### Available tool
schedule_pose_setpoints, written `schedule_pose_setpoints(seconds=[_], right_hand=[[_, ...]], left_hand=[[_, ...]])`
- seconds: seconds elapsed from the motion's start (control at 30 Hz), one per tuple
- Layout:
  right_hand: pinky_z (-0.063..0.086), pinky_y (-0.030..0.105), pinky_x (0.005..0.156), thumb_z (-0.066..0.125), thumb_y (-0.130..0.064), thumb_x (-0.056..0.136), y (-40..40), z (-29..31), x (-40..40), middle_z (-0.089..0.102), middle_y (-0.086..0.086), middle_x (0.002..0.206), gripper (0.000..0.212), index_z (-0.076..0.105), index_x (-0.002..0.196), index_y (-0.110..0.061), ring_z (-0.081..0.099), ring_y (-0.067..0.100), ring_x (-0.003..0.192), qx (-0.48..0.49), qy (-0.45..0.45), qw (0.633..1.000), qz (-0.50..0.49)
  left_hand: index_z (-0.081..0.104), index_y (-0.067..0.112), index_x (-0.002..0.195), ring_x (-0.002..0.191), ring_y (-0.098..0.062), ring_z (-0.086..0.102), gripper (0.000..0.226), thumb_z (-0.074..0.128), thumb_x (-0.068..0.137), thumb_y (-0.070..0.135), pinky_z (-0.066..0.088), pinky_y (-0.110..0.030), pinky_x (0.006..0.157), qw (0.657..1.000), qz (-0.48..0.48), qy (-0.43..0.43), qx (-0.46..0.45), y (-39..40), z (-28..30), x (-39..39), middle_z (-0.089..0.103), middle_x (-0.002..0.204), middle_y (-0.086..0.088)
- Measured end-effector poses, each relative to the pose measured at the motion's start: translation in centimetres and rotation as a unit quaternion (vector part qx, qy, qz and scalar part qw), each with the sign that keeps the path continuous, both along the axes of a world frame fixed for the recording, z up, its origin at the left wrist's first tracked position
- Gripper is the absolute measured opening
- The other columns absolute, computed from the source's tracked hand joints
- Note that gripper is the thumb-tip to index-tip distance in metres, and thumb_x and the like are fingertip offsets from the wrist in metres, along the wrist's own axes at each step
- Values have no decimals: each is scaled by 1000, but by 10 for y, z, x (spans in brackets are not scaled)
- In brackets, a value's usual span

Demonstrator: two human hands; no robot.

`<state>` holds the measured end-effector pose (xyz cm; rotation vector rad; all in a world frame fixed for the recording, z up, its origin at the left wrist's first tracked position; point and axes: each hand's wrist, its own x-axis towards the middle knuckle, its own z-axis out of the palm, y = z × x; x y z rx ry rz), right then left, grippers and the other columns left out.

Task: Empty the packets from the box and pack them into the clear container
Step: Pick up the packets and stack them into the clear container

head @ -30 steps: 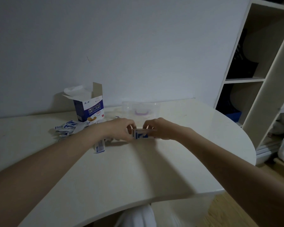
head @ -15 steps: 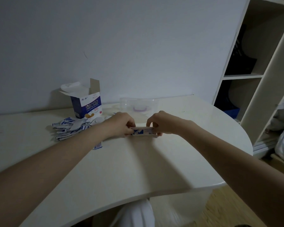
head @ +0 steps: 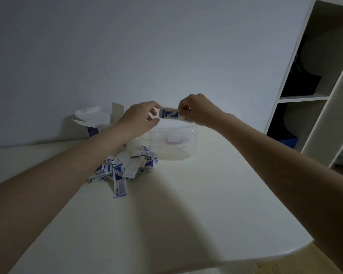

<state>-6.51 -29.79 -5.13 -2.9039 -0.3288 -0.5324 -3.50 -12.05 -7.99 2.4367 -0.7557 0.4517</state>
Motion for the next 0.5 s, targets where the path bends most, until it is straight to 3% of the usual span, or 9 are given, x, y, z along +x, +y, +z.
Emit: schedule_pose_setpoints(seconds=[0.07,0.13,0.23,0.3,0.37,0.5], right_hand=[[41,25,70,48,-6,89,-4,1,16,68,15,103,26,68,106,-6,61,28,91,16,7,1000,-5],[40,22,68,53,-10,89,-7,-3,29,69,12,102,23,67,107,-9,59,21,84,24,32,999,2],[42,17,59,61,-9,85,-11,-14,46,69,7,96,22,67,105,-12,59,15,72,6,134,991,18],[44,15,56,66,-7,81,-14,-21,55,66,3,85,24,69,103,-14,57,10,62,2,238,971,17],[45,15,53,67,-5,80,-19,-27,61,60,-2,75,26,69,105,-13,55,7,60,-5,306,952,4],[44,15,57,61,-4,82,-30,-41,71,57,1,80,32,68,110,-17,53,15,68,-26,345,937,-40]], left_hand=[[39,17,140,117,-27,51,45,46,96,18,40,-33,98,991,6,30,130,2,-5,14,46,137,-11],[46,17,137,125,-27,46,39,42,98,17,35,-34,106,977,-19,63,201,3,-13,24,46,140,-10],[66,13,116,104,-22,60,27,53,94,21,45,-33,96,980,-58,64,177,1,-24,28,66,118,-7],[71,14,108,91,-16,52,23,57,91,23,44,-29,83,978,-75,38,192,-4,-32,29,71,106,-3],[69,15,110,94,-10,37,24,55,92,24,32,-22,77,973,-83,13,215,-12,-38,30,69,103,-1],[70,15,108,99,-14,39,25,52,94,24,29,-21,77,973,-96,-14,211,-30,-40,37,69,102,0]])
